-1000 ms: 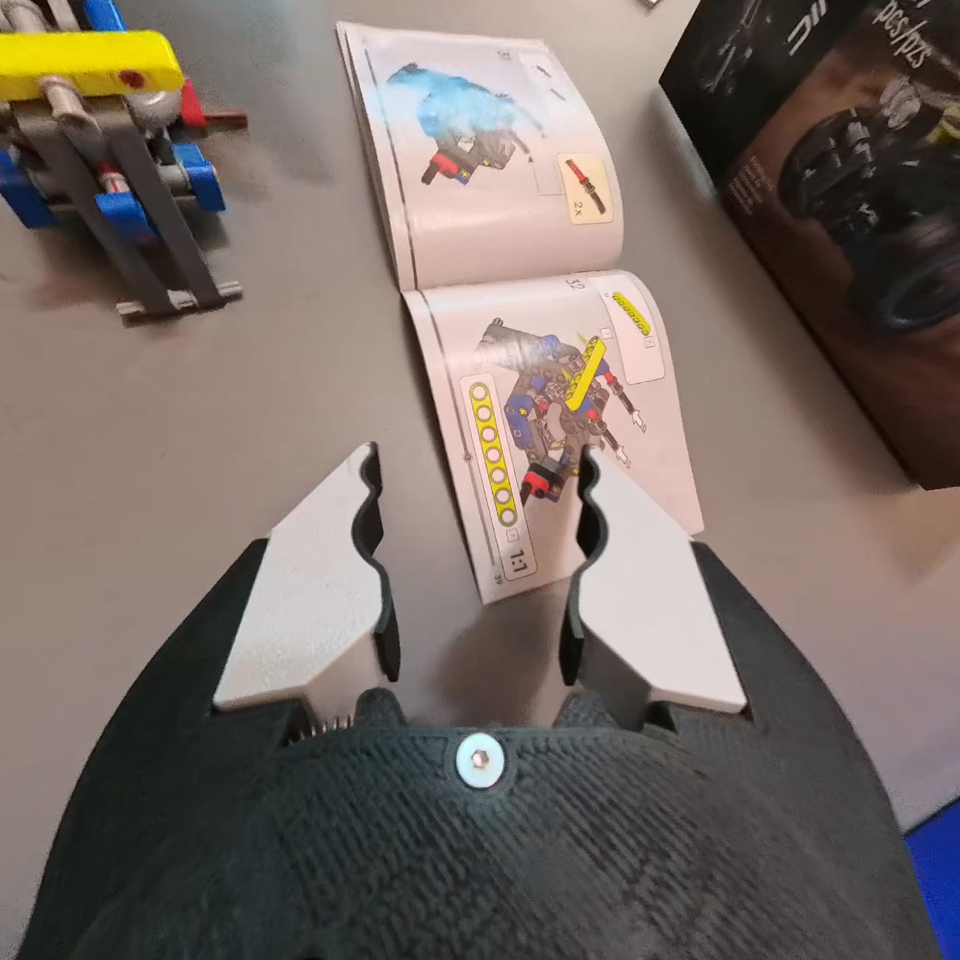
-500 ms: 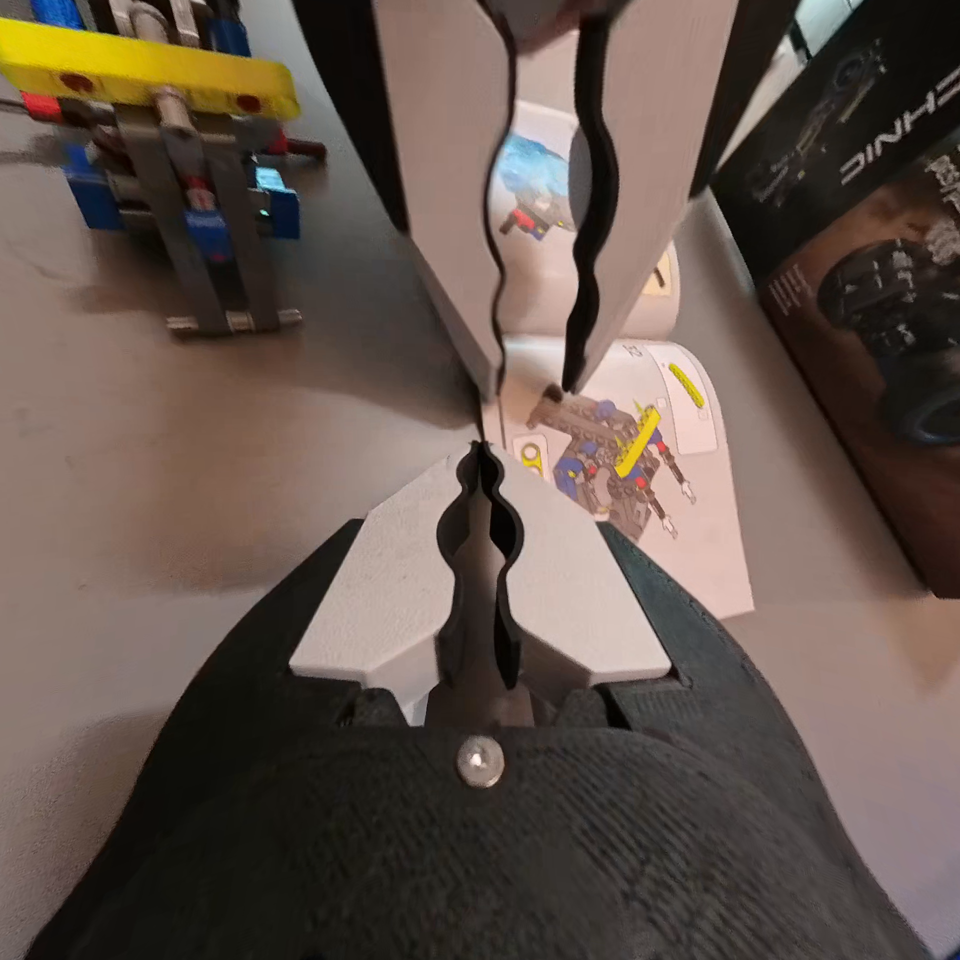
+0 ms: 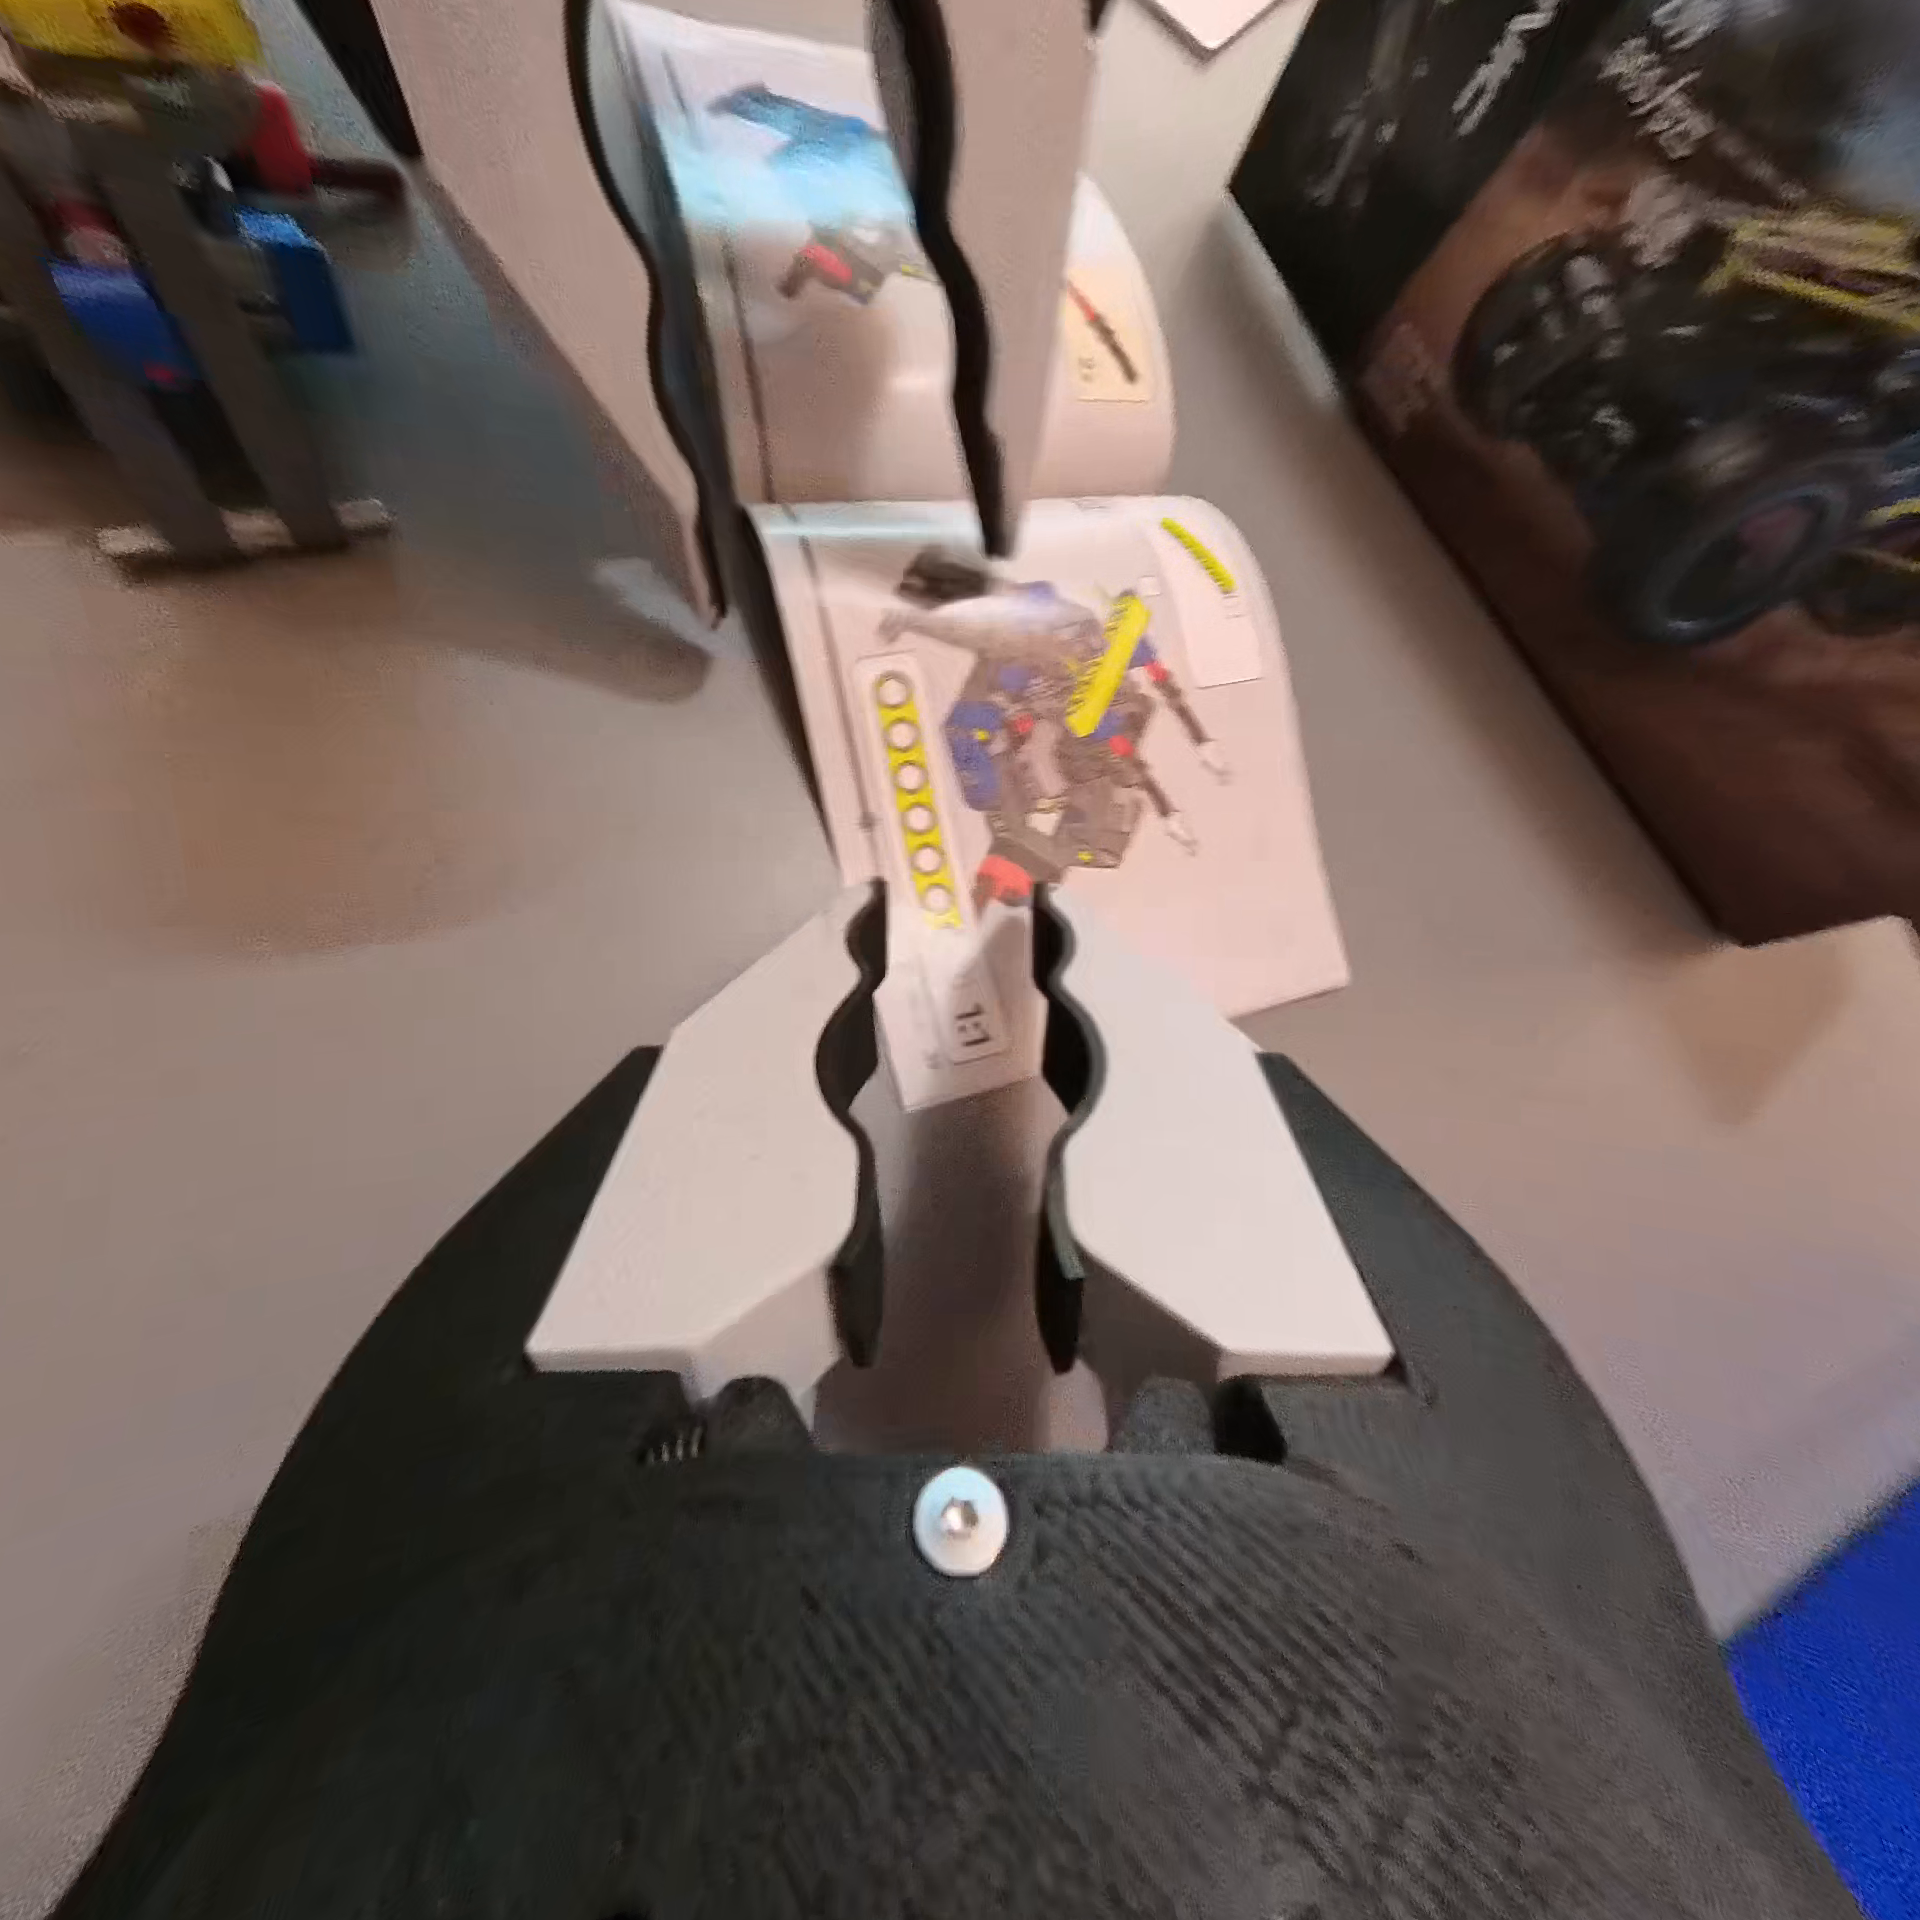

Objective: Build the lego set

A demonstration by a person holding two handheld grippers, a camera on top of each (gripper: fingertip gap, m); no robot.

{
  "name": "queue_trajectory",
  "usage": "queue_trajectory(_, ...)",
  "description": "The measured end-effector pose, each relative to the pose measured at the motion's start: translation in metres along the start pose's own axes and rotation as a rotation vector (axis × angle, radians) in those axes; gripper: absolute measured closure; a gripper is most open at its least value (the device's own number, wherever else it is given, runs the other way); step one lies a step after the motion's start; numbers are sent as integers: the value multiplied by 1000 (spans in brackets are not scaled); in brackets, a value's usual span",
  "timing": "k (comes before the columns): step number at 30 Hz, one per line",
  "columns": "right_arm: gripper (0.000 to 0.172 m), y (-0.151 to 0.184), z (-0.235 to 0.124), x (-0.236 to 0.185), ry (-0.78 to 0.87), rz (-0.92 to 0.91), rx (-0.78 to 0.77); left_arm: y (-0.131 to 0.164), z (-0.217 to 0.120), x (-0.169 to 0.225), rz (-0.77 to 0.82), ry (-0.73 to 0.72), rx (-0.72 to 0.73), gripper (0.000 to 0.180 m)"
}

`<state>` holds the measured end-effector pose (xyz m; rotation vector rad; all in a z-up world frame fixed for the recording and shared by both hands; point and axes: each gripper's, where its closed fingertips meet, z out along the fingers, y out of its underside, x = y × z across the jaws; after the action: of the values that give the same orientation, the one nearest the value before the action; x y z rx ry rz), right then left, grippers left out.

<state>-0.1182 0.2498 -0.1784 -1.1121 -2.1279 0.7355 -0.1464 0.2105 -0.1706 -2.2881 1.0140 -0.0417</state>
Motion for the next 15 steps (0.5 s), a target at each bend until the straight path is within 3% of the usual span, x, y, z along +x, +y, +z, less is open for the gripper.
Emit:
queue_trajectory(2,168,-3,4,-10,-72,23,6,2,2,8,5,68,-17,122)
queue_trajectory(6,172,-13,15,-14,-68,16,33,3,8,14,63,93,-55,132)
queue_trajectory(7,172,-16,17,-16,-74,16,33,3,9,14,61,96,-61,147)
queue_trajectory(8,172,-20,20,-19,-87,18,34,8,10,11,67,82,-92,180)
queue_trajectory(11,172,-23,18,-25,-90,-17,39,10,7,12,54,83,-103,180)
queue_trajectory(15,140,-29,1,-11,-26,45,136,8,-3,14,10,76,-18,180)
